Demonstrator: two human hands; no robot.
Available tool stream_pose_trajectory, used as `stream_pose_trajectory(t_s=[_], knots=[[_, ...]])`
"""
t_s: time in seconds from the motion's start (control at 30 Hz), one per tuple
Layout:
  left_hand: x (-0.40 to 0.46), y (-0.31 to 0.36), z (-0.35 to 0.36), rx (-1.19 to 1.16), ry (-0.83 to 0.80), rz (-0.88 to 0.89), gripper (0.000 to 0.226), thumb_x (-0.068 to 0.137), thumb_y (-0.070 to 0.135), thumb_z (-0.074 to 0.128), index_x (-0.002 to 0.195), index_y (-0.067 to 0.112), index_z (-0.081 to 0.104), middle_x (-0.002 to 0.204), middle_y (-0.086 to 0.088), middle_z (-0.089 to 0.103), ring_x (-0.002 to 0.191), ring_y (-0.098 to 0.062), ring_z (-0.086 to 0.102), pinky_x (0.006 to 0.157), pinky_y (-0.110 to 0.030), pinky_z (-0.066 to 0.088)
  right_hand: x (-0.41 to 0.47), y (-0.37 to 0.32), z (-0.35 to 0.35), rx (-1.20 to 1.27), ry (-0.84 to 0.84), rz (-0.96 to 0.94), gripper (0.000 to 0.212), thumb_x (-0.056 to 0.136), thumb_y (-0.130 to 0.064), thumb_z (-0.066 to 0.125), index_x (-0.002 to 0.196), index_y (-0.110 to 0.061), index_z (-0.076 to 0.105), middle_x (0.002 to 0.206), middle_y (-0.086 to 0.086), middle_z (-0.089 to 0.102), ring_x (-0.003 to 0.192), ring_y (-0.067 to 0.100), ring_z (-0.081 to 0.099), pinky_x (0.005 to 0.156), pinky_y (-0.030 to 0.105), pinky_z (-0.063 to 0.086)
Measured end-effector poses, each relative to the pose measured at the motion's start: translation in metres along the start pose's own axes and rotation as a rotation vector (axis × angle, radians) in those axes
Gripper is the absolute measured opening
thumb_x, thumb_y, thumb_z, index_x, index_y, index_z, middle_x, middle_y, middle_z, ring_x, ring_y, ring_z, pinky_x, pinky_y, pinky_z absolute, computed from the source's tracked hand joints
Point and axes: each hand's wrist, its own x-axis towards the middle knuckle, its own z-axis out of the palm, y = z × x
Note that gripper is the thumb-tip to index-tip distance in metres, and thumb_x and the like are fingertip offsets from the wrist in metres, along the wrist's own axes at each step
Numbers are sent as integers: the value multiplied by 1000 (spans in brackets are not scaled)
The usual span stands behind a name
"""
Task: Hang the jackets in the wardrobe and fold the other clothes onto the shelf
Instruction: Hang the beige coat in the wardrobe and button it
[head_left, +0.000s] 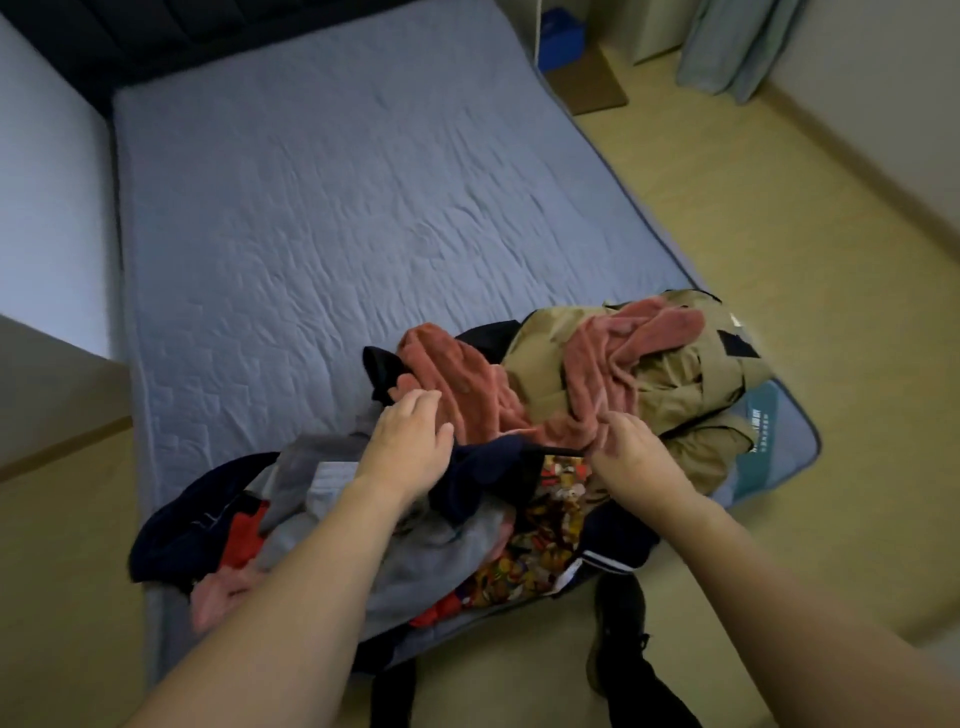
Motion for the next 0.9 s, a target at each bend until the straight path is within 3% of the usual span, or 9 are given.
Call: stream_pose_trajectory(t_s=[0.13, 0.3, 0.43, 0.57, 0.63, 0.73, 0.8, 0.83, 0.9], knots=[[42, 60, 50, -32, -47, -7, 52, 96, 25, 51, 143, 6, 40, 148, -10, 39, 137, -27, 36, 116, -37, 26, 41, 86, -40, 45, -59, 110, 33, 86, -16, 52, 118, -10, 57, 122, 11, 55, 119, 31, 48, 95, 35, 40], [84, 100, 76, 1, -118, 7, 53, 95, 25, 51, 144, 9, 40, 148, -7, 38, 137, -25, 34, 115, -38, 26, 79, 135, -77, 68, -88, 220, 44, 84, -14, 52, 128, -12, 53, 130, 13, 54, 117, 30, 50, 97, 36, 43], [148, 126, 93, 25, -119, 18, 56, 94, 25, 49, 146, 11, 35, 150, -6, 32, 138, -25, 31, 115, -39, 26, 132, 164, -97, 97, -49, 270, 57, 87, -15, 52, 143, -12, 39, 142, 11, 43, 129, 27, 43, 104, 37, 37], [222, 166, 138, 63, -146, 35, 60, 91, 31, 50, 147, 24, 31, 154, -3, 24, 139, -28, 26, 115, -43, 25, 210, 213, -103, 108, 8, 295, 61, 88, -17, 53, 145, -15, 34, 144, 13, 38, 130, 31, 41, 105, 40, 36], [256, 189, 173, 118, -184, 53, 67, 89, 38, 51, 148, 34, 20, 157, -3, 13, 143, -31, 16, 115, -51, 21, 246, 245, -101, 103, 32, 344, 63, 88, -22, 53, 147, -15, 30, 149, 13, 30, 133, 33, 35, 108, 45, 35], [302, 220, 225, 285, -193, 101, 88, 85, 53, 54, 145, 49, -10, 159, -2, -2, 146, -33, 1, 111, -65, 12, 296, 299, -96, 112, 68, 457, 81, 79, -27, 62, 149, -15, 22, 151, 15, 25, 136, 38, 30, 110, 52, 31], [322, 236, 256, 403, -190, 184, 93, 88, 44, 55, 144, 51, -18, 151, -11, 22, 136, -36, 28, 103, -58, 30, 321, 329, -92, 171, 55, 587, 97, 70, -36, 72, 148, -18, 17, 148, 13, 29, 132, 40, 36, 106, 55, 35], [326, 238, 269, 455, -200, 223, 88, 91, 33, 52, 144, 51, -16, 138, -11, 38, 122, -34, 44, 92, -51, 40, 329, 341, -89, 188, 34, 632, 106, 64, -41, 77, 147, -19, 15, 147, 13, 32, 131, 40, 38, 106, 56, 36], [325, 227, 280, 472, -184, 192, 72, 94, 19, 42, 145, 52, 2, 116, -7, 49, 99, -31, 57, 74, -42, 45, 343, 362, -84, 129, -13, 668, 120, 54, -53, 83, 146, -19, 14, 145, 13, 35, 131, 39, 39, 106, 57, 36]])
